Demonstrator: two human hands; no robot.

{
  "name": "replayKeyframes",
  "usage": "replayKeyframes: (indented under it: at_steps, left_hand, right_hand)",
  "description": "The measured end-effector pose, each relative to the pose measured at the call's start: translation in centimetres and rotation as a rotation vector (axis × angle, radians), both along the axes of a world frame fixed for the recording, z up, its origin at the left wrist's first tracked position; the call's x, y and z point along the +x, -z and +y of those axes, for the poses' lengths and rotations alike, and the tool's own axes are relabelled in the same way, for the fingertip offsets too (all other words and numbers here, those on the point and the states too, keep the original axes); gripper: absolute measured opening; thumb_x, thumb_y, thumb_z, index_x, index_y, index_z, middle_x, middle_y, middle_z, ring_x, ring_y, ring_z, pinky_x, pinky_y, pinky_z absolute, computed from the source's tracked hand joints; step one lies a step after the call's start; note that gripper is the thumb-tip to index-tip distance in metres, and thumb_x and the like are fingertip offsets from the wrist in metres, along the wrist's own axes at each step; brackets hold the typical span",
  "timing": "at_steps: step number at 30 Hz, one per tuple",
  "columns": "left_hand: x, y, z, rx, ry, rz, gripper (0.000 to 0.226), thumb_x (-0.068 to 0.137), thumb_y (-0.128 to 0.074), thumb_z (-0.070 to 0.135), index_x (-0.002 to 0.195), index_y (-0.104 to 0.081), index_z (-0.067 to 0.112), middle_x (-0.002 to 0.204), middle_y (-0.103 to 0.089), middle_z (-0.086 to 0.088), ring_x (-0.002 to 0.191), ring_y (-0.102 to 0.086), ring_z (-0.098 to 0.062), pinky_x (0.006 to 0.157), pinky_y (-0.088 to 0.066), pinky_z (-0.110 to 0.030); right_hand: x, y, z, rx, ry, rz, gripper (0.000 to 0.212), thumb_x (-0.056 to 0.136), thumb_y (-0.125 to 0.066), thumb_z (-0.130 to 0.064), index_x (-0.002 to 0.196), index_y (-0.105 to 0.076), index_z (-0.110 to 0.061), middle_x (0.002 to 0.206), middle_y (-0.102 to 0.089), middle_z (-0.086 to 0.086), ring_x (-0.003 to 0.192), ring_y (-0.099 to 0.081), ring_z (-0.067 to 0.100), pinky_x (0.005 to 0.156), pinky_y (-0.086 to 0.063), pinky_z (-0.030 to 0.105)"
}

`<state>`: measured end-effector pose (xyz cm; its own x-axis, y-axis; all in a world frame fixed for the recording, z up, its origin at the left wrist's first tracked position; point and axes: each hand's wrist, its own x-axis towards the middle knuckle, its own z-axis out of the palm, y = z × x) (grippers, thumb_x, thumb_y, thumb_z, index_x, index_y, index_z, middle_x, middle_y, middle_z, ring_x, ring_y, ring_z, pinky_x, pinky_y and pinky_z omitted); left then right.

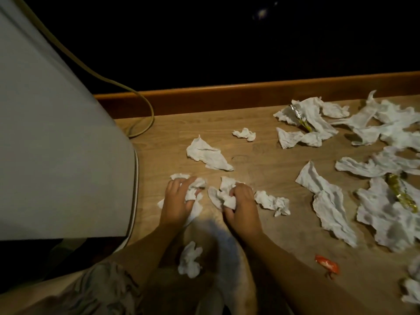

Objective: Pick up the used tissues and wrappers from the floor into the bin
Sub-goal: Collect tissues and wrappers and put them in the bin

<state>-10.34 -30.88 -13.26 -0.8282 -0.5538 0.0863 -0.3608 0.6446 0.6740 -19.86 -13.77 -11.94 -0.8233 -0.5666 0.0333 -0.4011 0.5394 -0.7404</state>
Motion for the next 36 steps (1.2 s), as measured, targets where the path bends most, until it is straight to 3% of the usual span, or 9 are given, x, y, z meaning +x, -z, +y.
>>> replayKeyframes:
  at_steps: [6, 10, 13, 18, 21, 25, 28, 34, 36]
  left_hand:
    - [-2.5, -2.0, 1.8, 0.176, -0.165, 0.132, 0.059, 0.075, -0.055, -0.016, 0.129, -0.059, 0.007, 0.116, -0.053, -0.003, 0.107, -0.053, -0.009, 0.091, -0.034, 0.0]
    - [-3.6, -3.6, 2.2, 0.17, -0.194, 0.211, 0.016, 0.081, -0.073, 0.003, 0.096, -0.071, 0.001, 0.093, -0.054, -0.006, 0.082, -0.06, -0.02, 0.07, -0.039, -0.003]
    - [-2.7, -3.9, 2.3, 0.182, -0.136, 0.232, 0.022, 0.076, -0.081, 0.013, 0.094, -0.073, 0.002, 0.097, -0.062, -0.006, 0.084, -0.062, -0.012, 0.076, -0.045, -0.008]
    - [2.0, -3.5, 2.9, 0.076, 0.14, 0.054, 0.038, 0.073, -0.081, 0.044, 0.089, -0.073, 0.011, 0.092, -0.065, 0.0, 0.082, -0.063, -0.011, 0.074, -0.05, -0.021]
    - [5.2, -3.9, 3.4, 0.076, 0.332, -0.175, 0.065, 0.062, -0.074, 0.066, 0.108, -0.068, 0.021, 0.11, -0.061, 0.005, 0.103, -0.058, -0.009, 0.091, -0.046, -0.021]
    - [9.1, -2.0, 3.3, -0.073, 0.721, -0.183, 0.098, 0.062, -0.073, 0.073, 0.143, -0.043, 0.026, 0.14, -0.048, 0.002, 0.132, -0.038, -0.009, 0.112, -0.029, -0.029]
    - [10.0, -0.7, 3.1, -0.15, 0.806, -0.164, 0.089, 0.073, -0.065, 0.07, 0.147, -0.03, 0.038, 0.141, -0.048, 0.002, 0.131, -0.042, -0.012, 0.107, -0.036, -0.035]
    - [7.7, 0.6, 3.2, -0.323, 0.772, -0.08, 0.043, 0.095, -0.045, 0.053, 0.131, -0.051, 0.032, 0.114, -0.065, -0.002, 0.105, -0.049, -0.013, 0.087, -0.042, -0.03]
    - [6.4, 0.3, 3.7, -0.301, 0.669, -0.091, 0.039, 0.095, -0.042, 0.056, 0.117, -0.064, 0.032, 0.105, -0.067, 0.002, 0.099, -0.048, -0.009, 0.082, -0.048, -0.032]
  right_hand:
    - [-0.5, -2.5, 0.9, -0.19, 0.161, -0.081, 0.063, 0.08, -0.043, 0.01, 0.137, -0.05, -0.016, 0.11, -0.048, 0.0, 0.092, -0.047, -0.007, 0.084, -0.036, 0.003]
    - [-2.0, -4.5, 2.4, -0.2, 0.321, 0.025, 0.031, 0.083, -0.047, 0.003, 0.1, -0.066, -0.013, 0.105, -0.05, 0.005, 0.088, -0.049, 0.008, 0.073, -0.043, 0.021]
    - [-2.8, -4.4, 4.2, -0.164, 0.398, 0.072, 0.019, 0.082, -0.045, -0.007, 0.092, -0.061, -0.009, 0.102, -0.051, 0.008, 0.091, -0.048, 0.016, 0.072, -0.038, 0.018]
    - [-1.9, -1.5, 6.5, 0.232, 0.388, 0.033, 0.041, 0.092, -0.041, -0.048, 0.108, -0.057, -0.014, 0.128, -0.047, 0.015, 0.123, -0.04, 0.032, 0.108, -0.03, 0.052]
    - [-0.7, -0.3, 6.6, 0.402, 0.29, 0.028, 0.07, 0.084, -0.051, -0.069, 0.129, -0.054, -0.015, 0.15, -0.035, 0.01, 0.143, -0.02, 0.03, 0.115, -0.006, 0.046]
    - [0.4, 0.6, 6.6, 0.254, 0.137, 0.088, 0.044, 0.082, -0.071, -0.027, 0.121, -0.062, -0.008, 0.14, -0.049, 0.01, 0.137, -0.033, 0.034, 0.111, -0.03, 0.053]
    - [1.1, 0.5, 6.6, 0.203, 0.078, 0.091, 0.036, 0.073, -0.072, -0.006, 0.108, -0.065, -0.009, 0.122, -0.059, 0.011, 0.12, -0.047, 0.031, 0.103, -0.04, 0.043]
    - [1.8, -0.3, 7.2, 0.182, 0.068, 0.046, 0.069, 0.068, -0.069, 0.001, 0.132, -0.053, -0.02, 0.111, -0.056, 0.002, 0.105, -0.047, 0.02, 0.091, -0.041, 0.034]
    - [1.5, -0.1, 7.7, 0.192, 0.037, 0.09, 0.055, 0.071, -0.068, -0.006, 0.124, -0.06, -0.02, 0.105, -0.058, 0.003, 0.099, -0.05, 0.022, 0.084, -0.045, 0.037]
